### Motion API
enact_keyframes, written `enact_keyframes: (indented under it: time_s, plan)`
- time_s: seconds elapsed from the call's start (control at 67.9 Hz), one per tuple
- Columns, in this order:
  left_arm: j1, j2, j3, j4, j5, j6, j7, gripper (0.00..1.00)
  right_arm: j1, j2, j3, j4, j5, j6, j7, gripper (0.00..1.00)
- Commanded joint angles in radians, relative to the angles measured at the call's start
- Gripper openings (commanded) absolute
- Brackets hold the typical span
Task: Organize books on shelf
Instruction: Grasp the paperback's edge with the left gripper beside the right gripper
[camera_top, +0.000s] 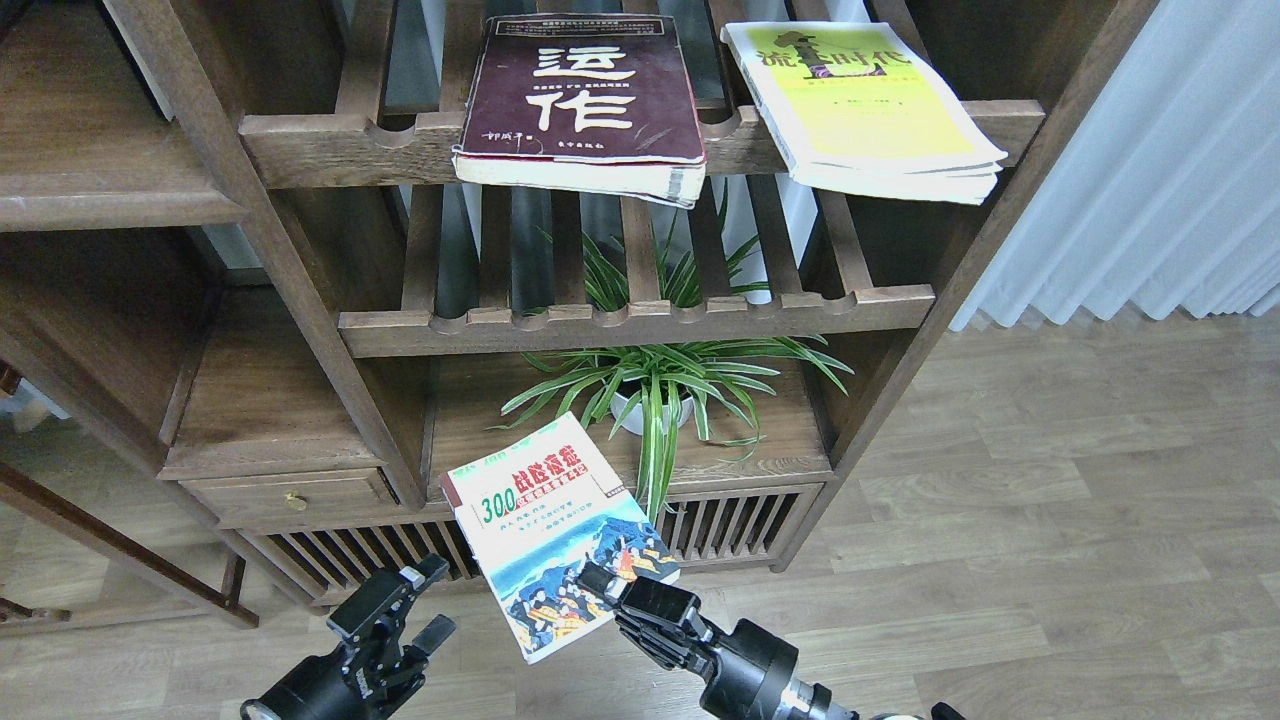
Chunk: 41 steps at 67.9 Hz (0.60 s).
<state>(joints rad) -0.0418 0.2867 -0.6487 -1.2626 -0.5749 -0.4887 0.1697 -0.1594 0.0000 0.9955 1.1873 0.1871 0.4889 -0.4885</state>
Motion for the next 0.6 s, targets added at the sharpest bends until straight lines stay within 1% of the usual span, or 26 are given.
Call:
enact_keyframes:
  time_s: [0.0,0.059,0.074,0.133,0.309,0.398,0.589]
  plan:
    - [-0.053,-0.034,0.021,0.005,0.003,0.0,-0.001,0.96,0.0,0.0,0.0,-0.003,-0.002,0.0,0.0,0.04]
    - [-0.076,-0.044,0.037,0.009,0.006,0.0,-0.003,0.96,0.0,0.0,0.0,-0.011,-0.002,0.0,0.0,0.04]
    - [-0.101,-0.064,0.05,0.014,0.007,0.0,-0.003,0.96,0.0,0.0,0.0,-0.012,-0.002,0.0,0.0,0.04]
    - [-0.112,-0.08,0.055,0.019,0.01,0.0,-0.003,0.96,0.0,0.0,0.0,-0.012,-0.002,0.0,0.0,0.04]
    - [-0.118,-0.141,0.055,0.058,0.053,0.0,-0.003,0.97,0.0,0.0,0.0,-0.012,-0.002,0.0,0.0,0.04]
    - [-0.116,-0.178,0.052,0.083,0.073,0.0,-0.004,1.0,0.001,0.0,0.002,-0.012,-0.002,0.0,0.0,0.05]
    - [-0.115,-0.192,0.04,0.092,0.073,0.0,-0.006,1.0,0.001,0.0,0.005,-0.012,0.0,0.0,0.0,0.05]
